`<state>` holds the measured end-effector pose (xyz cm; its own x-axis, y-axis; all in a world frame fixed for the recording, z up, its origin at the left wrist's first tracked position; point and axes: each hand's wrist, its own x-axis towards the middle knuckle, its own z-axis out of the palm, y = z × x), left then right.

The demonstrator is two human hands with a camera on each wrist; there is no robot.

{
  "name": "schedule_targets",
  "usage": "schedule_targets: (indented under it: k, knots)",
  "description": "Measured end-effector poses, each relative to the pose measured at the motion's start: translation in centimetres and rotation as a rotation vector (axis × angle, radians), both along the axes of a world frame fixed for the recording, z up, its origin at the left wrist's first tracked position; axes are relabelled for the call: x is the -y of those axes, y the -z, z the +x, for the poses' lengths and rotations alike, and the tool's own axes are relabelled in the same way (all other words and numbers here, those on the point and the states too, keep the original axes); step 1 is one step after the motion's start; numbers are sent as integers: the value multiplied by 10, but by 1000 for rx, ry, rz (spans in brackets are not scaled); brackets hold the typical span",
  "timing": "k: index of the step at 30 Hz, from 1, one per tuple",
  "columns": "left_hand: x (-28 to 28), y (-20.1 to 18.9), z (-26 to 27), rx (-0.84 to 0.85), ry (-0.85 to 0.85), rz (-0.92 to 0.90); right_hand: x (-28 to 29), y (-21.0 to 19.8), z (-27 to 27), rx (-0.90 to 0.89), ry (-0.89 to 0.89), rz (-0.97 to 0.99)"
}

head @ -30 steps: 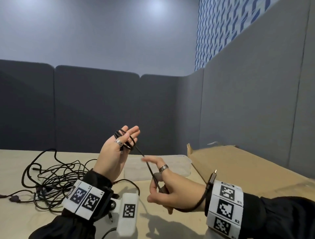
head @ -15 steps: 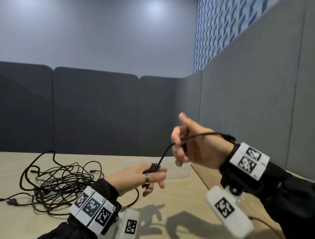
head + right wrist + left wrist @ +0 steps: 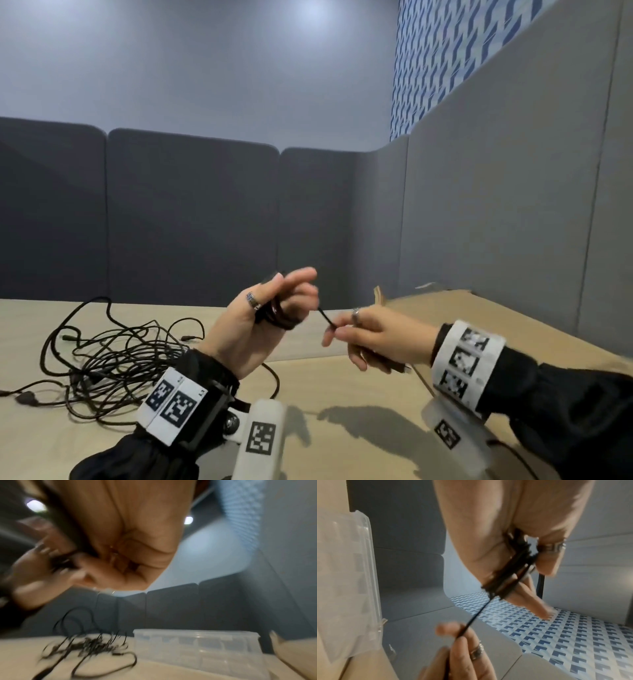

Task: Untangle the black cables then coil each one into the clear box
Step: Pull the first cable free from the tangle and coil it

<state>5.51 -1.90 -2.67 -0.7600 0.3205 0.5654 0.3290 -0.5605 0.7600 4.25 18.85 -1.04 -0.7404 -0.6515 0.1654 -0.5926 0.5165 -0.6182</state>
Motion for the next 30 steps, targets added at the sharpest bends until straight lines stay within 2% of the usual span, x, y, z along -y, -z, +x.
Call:
schedule_targets:
  k: [3,5,6,8,10,11,13,17,20,22,24,26,27,28,30]
  knots:
    - [-4,-2,-9,19,-151,128,29,19,14,-340,127,214]
    - [-7,-1,-10,-7,-318,50,43,24,27,-516,185,361]
    - [-6,1,-12,-44,-436,-63,49,25,32,-609,222,415]
    - [-2,4,-12,-133,-645,-386,52,20,40,-938,313,543]
    - [0,5,-8,-158,-697,-662,53,12,44,-1083,422,544]
    - [1,5,-6,-147,-669,-739,55,9,43,-1090,423,498]
    - [0,5,-1,-100,-548,-780,55,2,38,-1048,362,348]
    - [0,9,-2,30,-260,-771,41,2,20,-526,187,145]
    - [-1,11,-4,72,-196,-727,39,20,8,-268,49,-104]
    - [-5,13,-6,59,-256,-734,40,33,4,-287,90,-93]
    - [-9,15,-9,18,-426,-721,39,36,5,-437,189,45]
    - [-12,15,-15,9,-608,-608,38,35,6,-551,234,67]
    - [-12,15,-17,42,-640,-522,38,33,7,-573,222,22]
    - [-12,15,-18,85,-619,-430,37,32,7,-572,201,-33]
    - [-11,14,-19,135,-467,-270,34,30,3,-508,184,-178]
